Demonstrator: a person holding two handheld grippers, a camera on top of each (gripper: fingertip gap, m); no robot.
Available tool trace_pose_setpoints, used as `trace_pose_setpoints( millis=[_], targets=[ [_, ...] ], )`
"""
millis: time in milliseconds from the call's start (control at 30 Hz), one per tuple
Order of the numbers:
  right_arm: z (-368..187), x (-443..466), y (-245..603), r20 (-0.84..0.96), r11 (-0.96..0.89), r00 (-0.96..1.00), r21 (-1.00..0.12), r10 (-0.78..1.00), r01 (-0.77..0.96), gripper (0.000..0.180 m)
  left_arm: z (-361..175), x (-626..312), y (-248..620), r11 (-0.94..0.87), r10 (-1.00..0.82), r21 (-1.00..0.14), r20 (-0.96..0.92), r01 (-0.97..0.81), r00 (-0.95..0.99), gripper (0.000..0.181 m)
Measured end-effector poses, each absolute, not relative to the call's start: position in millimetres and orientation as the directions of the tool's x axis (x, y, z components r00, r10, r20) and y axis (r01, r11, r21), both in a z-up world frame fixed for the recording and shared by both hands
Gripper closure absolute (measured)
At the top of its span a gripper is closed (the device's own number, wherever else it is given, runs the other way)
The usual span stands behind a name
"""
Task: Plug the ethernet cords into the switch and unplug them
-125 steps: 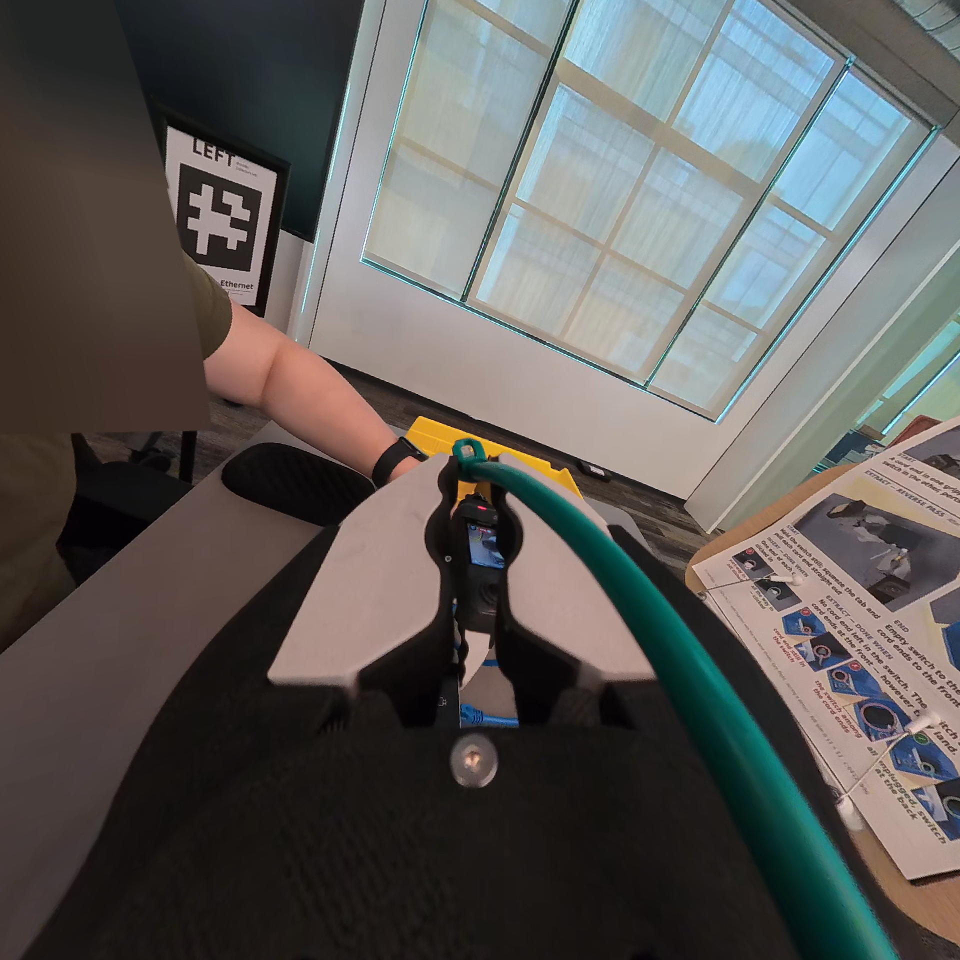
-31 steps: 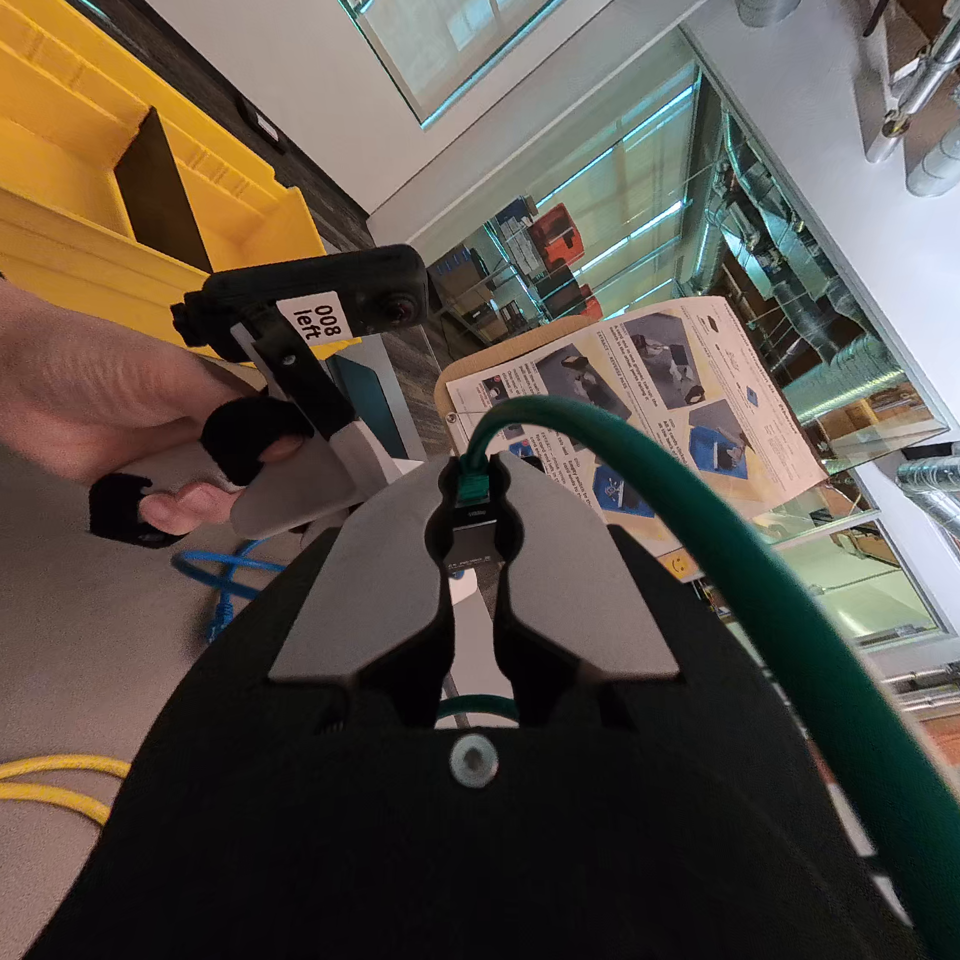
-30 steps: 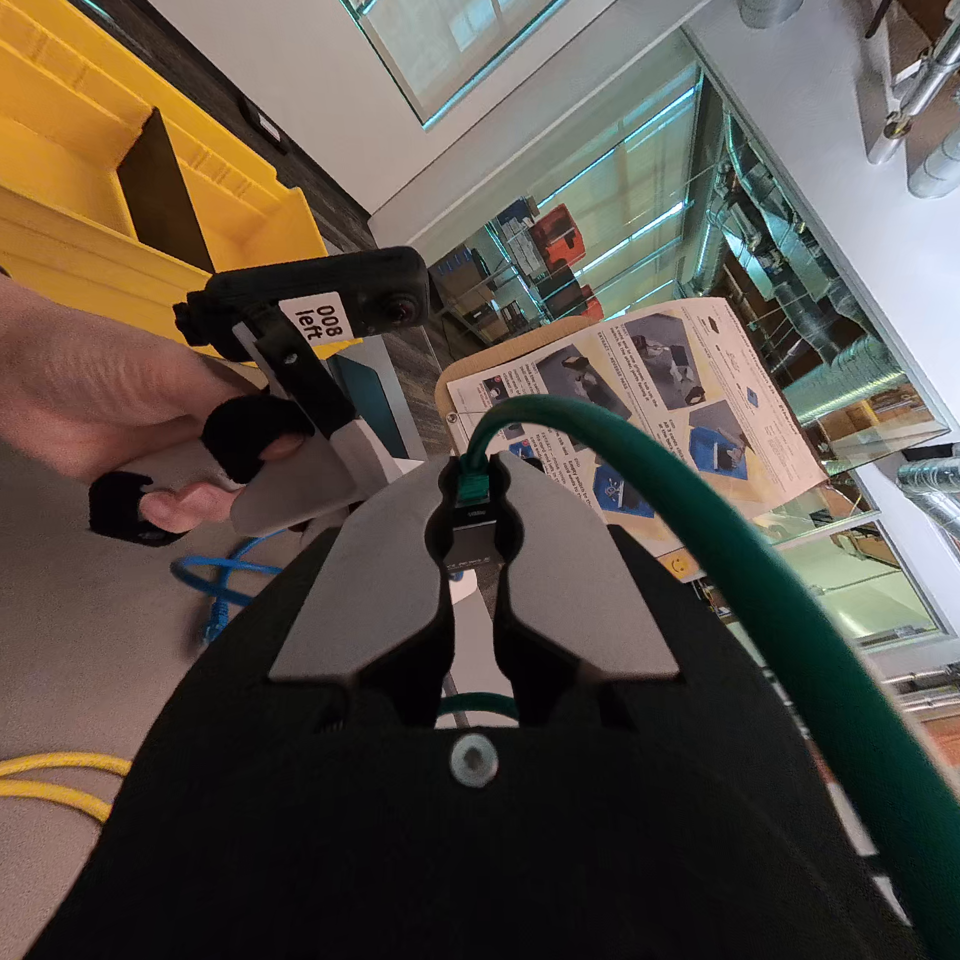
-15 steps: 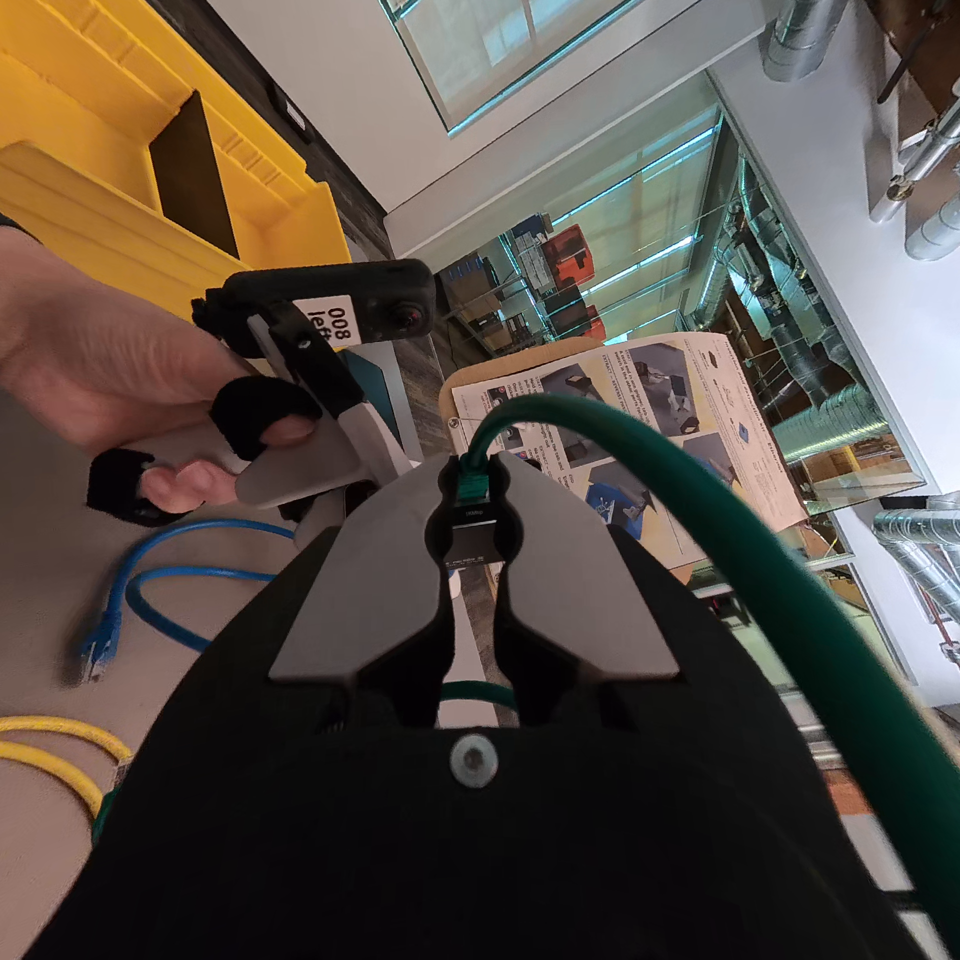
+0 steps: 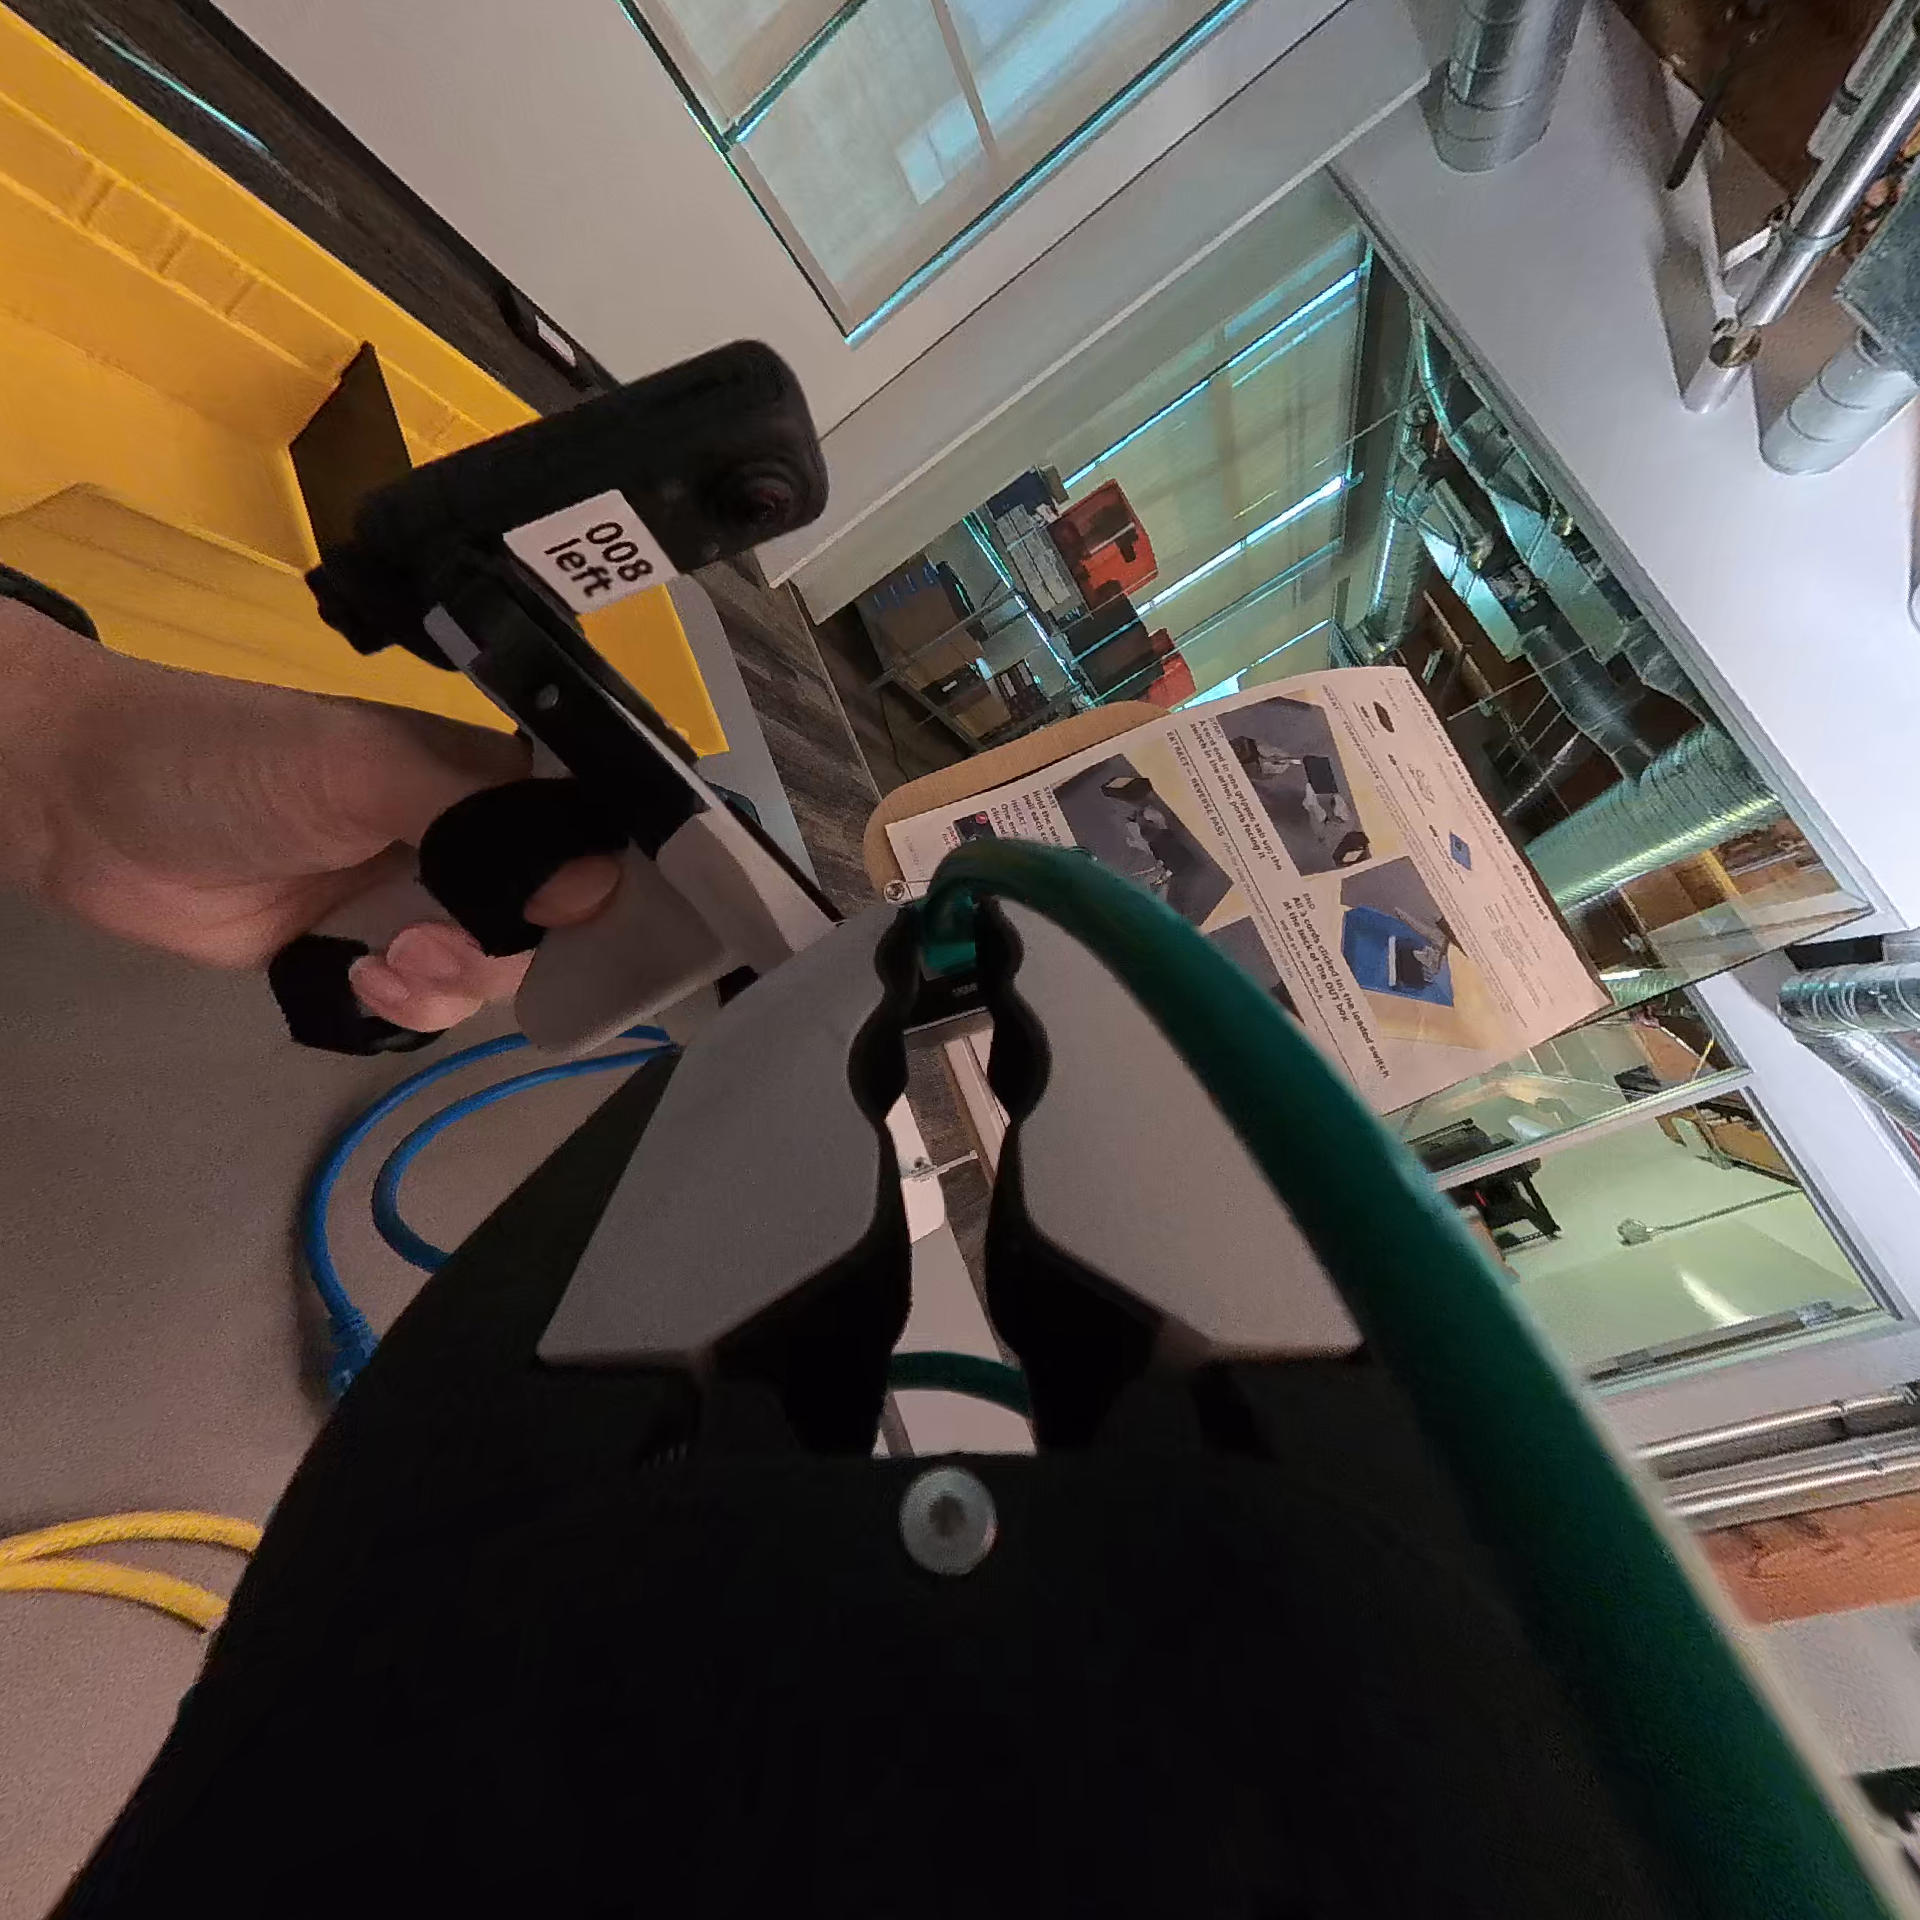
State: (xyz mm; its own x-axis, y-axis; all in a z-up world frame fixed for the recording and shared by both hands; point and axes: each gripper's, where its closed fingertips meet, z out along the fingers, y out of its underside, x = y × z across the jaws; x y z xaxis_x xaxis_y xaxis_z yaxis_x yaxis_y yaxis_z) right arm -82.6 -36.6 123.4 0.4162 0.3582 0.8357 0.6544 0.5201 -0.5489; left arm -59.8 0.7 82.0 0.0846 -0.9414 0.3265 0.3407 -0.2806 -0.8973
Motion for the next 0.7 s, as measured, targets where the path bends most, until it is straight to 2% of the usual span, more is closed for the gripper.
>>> trace_pose_setpoints(
  millis=[167, 267, 700],
  targets=[
    [125, -84, -37, 0.812, 0.523, 0.441, -0.584, 0.382, 0.621, 0.174, 82, -59, -2, -0.279, -0.943, -0.905, 0.321, 0.322, 0.085, 0.107],
    [126, -85, -40, 0.791, 0.519, 0.451, -0.612, 0.413, 0.597, 0.167, 83, -58, -6, -0.267, -0.949, -0.915, 0.304, 0.304, 0.08, 0.107],
    [127, -82, -43, 0.789, 0.511, 0.445, -0.614, 0.423, 0.602, 0.167, 85, -59, -6, -0.138, -0.963, -0.967, 0.182, 0.216, 0.201, 0.106]
  ],
)
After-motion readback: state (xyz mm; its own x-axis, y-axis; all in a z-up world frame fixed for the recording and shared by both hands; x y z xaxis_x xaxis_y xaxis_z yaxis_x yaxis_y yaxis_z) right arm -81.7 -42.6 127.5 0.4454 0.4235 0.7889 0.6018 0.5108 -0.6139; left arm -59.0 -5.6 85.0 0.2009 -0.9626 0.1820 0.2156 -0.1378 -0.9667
